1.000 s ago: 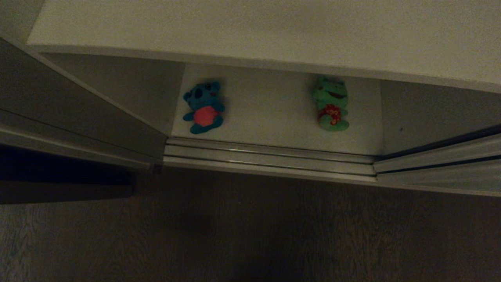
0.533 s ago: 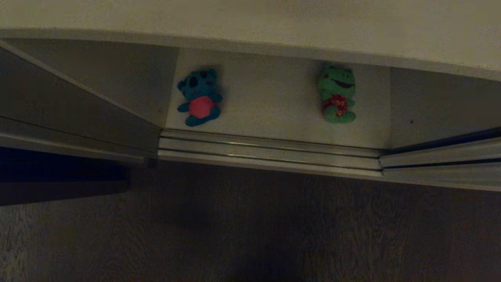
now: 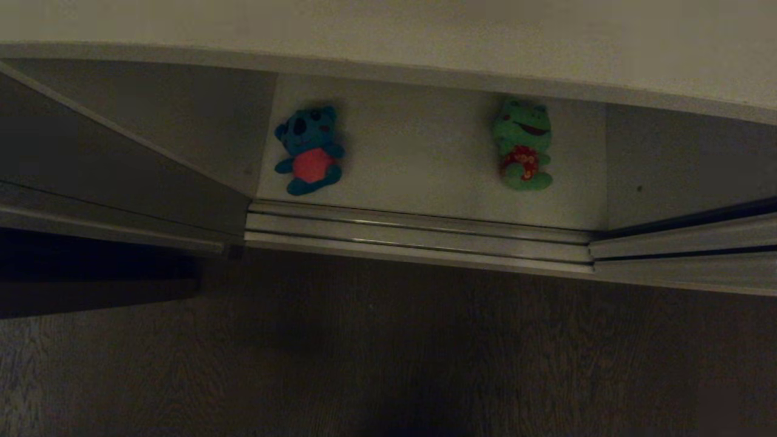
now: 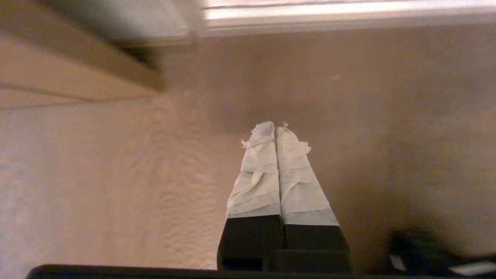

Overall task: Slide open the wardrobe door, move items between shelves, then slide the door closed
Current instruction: Place the blue doll on the higher shelf

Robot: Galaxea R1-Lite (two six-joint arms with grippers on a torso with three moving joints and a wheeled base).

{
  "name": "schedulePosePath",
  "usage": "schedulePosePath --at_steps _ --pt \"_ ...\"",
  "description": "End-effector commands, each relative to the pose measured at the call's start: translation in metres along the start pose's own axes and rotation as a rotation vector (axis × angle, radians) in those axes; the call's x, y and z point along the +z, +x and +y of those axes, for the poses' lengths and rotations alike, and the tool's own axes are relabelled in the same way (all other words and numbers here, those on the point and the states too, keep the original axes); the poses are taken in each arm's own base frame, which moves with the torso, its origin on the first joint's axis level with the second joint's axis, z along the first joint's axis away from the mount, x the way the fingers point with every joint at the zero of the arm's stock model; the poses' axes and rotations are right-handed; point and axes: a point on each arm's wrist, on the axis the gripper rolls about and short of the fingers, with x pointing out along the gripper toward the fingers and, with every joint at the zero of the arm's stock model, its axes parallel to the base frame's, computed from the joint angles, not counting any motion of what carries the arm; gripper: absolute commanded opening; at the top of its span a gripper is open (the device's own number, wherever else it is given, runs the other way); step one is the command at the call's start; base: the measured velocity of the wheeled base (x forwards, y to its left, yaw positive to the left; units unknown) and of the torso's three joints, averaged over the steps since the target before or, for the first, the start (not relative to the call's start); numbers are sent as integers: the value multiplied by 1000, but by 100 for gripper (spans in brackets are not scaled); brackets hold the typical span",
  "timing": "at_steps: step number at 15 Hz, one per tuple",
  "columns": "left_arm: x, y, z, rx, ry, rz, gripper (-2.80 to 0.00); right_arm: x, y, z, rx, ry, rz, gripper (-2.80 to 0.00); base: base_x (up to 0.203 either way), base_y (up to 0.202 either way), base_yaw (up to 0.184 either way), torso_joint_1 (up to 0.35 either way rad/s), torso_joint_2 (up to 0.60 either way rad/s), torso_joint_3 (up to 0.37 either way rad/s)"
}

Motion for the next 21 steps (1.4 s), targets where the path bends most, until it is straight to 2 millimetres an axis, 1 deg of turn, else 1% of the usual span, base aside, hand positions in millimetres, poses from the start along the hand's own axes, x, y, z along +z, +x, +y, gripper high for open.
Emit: schedulePosePath --at_steps 1,3,4,7,10,12,13,14,16,18,20,21 --pt "23 25 6 -56 -44 147 -280 0 0 0 1 0 -1 -280 0 0 0 0 0 0" --pt "33 59 11 -140 -96 287 -280 0 0 0 1 0 -2 -280 0 0 0 0 0 0" --pt "35 78 13 -184 -118 355 -280 0 0 0 1 0 -2 -280 0 0 0 0 0 0" --pt "25 134 17 -276 -148 504 -280 0 0 0 1 0 -1 -280 0 0 0 0 0 0" --pt "17 186 12 -362 -143 550 -280 0 0 0 1 0 -2 -280 0 0 0 0 0 0" --pt "21 220 1 -371 -142 527 -280 0 0 0 1 0 -2 -280 0 0 0 0 0 0" --pt "27 238 -4 -351 -156 494 -280 0 0 0 1 0 -1 -280 0 0 0 0 0 0" --pt "37 257 -9 -319 -173 443 -280 0 0 0 1 0 -1 -280 0 0 0 0 0 0" --pt "50 288 -15 -236 -201 356 -280 0 0 0 1 0 -1 -280 0 0 0 0 0 0" --pt "56 312 -18 -173 -213 298 -280 0 0 0 1 0 -1 -280 0 0 0 0 0 0" --pt "64 328 -22 -111 -208 255 -280 0 0 0 1 0 -1 -280 0 0 0 0 0 0" --pt "67 334 -22 -83 -209 239 0 0 0 0 1 0 -1 -280 0 0 0 0 0 0"
